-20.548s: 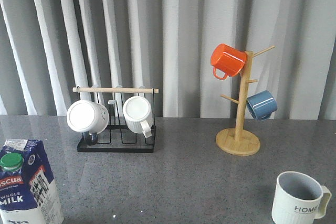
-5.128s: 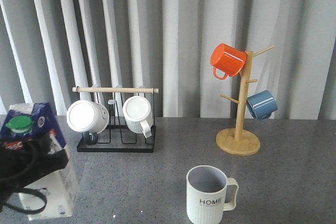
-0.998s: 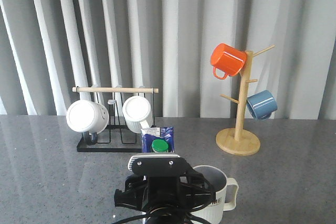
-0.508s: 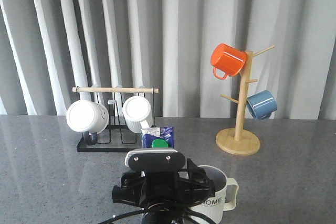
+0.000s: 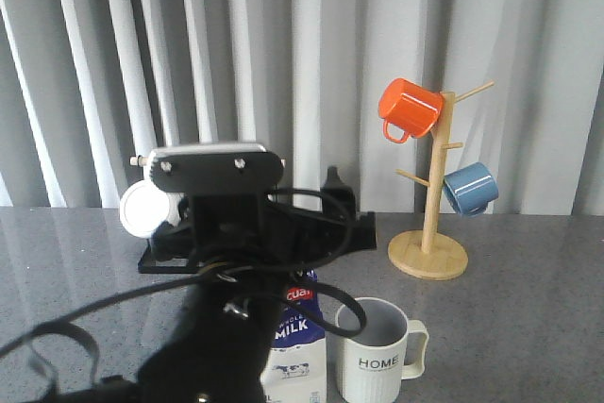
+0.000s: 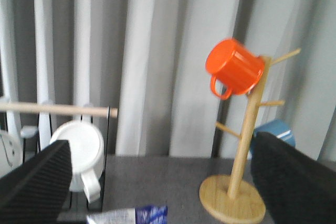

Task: Place milk next to cup
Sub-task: 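Set the carton down beside the mug and open the left gripper, then raise and withdraw the left gripper away from the carton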

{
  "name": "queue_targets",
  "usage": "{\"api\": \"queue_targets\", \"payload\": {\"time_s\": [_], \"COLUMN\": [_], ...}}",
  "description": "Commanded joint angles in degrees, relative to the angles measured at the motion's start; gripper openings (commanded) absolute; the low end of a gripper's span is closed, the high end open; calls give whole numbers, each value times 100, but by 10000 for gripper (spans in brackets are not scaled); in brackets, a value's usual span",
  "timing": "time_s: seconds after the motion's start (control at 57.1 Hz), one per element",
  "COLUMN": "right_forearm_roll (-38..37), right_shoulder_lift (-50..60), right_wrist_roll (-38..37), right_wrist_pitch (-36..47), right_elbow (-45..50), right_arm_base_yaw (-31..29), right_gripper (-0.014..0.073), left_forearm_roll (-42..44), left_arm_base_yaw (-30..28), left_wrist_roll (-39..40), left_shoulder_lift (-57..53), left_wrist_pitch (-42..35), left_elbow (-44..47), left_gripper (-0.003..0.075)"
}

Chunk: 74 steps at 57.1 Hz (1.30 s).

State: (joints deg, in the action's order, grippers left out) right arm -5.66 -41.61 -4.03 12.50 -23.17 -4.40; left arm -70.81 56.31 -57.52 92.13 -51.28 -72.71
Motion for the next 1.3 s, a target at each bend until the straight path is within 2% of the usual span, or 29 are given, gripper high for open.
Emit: {"api": "queue_targets", "payload": {"time_s": [0.0, 0.07, 0.123, 0.14, 0.158, 0.595, 0.875, 1.033, 1.12, 1.19, 1.278], "right_forearm_roll": [-54, -54, -54, -54, -54, -54, -54, -54, -54, -54, -54], "right_shoulder_lift": [30, 30, 30, 30, 30, 30, 30, 30, 30, 30, 30], "right_wrist_roll": [31, 31, 31, 31, 31, 31, 31, 31, 31, 31, 31], "right_wrist_pitch": [411, 410, 410, 410, 410, 410, 410, 410, 410, 410, 410], "right_elbow": [-155, -155, -155, -155, -155, -155, -155, -155, -155, -155, -155], "right_arm_base_yaw": [-40, -40, -40, -40, -40, -40, -40, -40, -40, -40, -40], "right_gripper": [-11, -10, -10, -10, -10, -10, -10, -10, -10, -10, -10], "left_forearm_roll": [638, 726, 707, 707, 707, 712, 811, 1746, 2427, 2873, 2787], "left_arm_base_yaw": [29, 29, 29, 29, 29, 24, 30, 25, 25, 25, 25], "left_wrist_roll": [-299, -417, -467, -468, -501, -463, -356, -325, -316, -298, -259], "left_shoulder_lift": [-637, -861, -1050, -1098, -1167, -2075, -2311, -2576, -2771, -2956, -3213], "left_wrist_pitch": [72, 268, 406, 449, 475, 355, 877, 1475, 1540, 1276, 506], "left_elbow": [-133, -133, -133, -133, -133, -133, -204, -191, -2, 344, 978], "left_gripper": [482, 270, 57, 4, -10, -8, -8, -8, -8, -8, -7]}}
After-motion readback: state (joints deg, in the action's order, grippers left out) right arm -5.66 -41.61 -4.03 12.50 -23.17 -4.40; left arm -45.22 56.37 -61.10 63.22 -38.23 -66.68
